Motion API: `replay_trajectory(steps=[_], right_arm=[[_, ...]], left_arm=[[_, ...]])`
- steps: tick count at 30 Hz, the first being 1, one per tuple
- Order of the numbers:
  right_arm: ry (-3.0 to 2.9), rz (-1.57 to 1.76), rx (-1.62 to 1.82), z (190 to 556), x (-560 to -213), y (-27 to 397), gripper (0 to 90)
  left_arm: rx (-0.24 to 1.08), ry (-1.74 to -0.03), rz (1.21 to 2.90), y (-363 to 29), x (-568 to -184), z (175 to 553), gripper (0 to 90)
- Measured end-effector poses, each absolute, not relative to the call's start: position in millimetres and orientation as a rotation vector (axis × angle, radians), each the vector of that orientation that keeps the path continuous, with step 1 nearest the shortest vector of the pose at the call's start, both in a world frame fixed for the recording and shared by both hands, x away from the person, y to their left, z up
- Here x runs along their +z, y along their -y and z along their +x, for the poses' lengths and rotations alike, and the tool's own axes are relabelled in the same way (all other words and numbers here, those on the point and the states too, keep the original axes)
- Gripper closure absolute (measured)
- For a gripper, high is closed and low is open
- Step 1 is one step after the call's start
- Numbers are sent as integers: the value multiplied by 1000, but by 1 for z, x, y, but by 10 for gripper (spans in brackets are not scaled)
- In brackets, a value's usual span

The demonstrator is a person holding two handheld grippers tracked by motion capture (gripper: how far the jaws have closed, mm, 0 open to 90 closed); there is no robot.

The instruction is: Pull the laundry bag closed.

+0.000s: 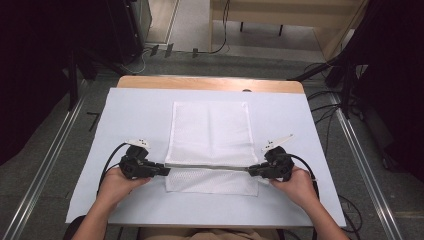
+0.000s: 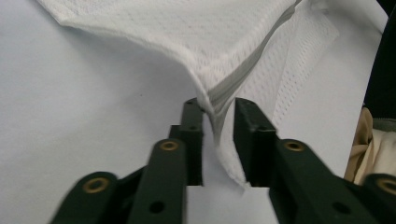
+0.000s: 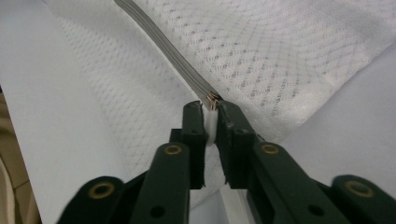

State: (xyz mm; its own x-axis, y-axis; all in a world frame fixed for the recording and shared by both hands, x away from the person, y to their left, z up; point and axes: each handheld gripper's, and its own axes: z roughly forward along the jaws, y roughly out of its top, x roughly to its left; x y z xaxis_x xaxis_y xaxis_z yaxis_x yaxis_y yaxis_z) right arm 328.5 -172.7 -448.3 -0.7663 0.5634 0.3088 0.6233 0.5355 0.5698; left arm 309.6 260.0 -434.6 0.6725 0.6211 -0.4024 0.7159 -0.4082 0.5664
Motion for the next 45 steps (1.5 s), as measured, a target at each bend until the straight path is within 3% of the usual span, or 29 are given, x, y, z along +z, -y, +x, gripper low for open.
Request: replay_trajectory(steps=[5, 9, 13, 17, 26, 38, 45], right_arm=[[2671, -1048, -1153, 328, -442, 177, 672], [2670, -1080, -1252, 330, -441, 183, 563], [2656, -1152, -1290, 334, -441, 188, 522], [2654, -1237, -1329, 340, -441, 198, 440], [2635, -1387, -1436, 346, -440, 222, 412], [2594, -1629, -1489, 357, -448, 248, 217], [2586, -1673, -1432, 359, -451, 251, 228]], left_arm=[[-113, -1036, 2083, -264, -431, 310, 524], [-38, -1050, 2058, -267, -428, 310, 453], [59, -1057, 2041, -271, -426, 310, 401], [127, -1083, 2024, -278, -425, 311, 371], [220, -1163, 1989, -295, -426, 314, 354], [347, -1257, 1940, -312, -427, 316, 322], [352, -1297, 1930, -317, -431, 319, 308]])
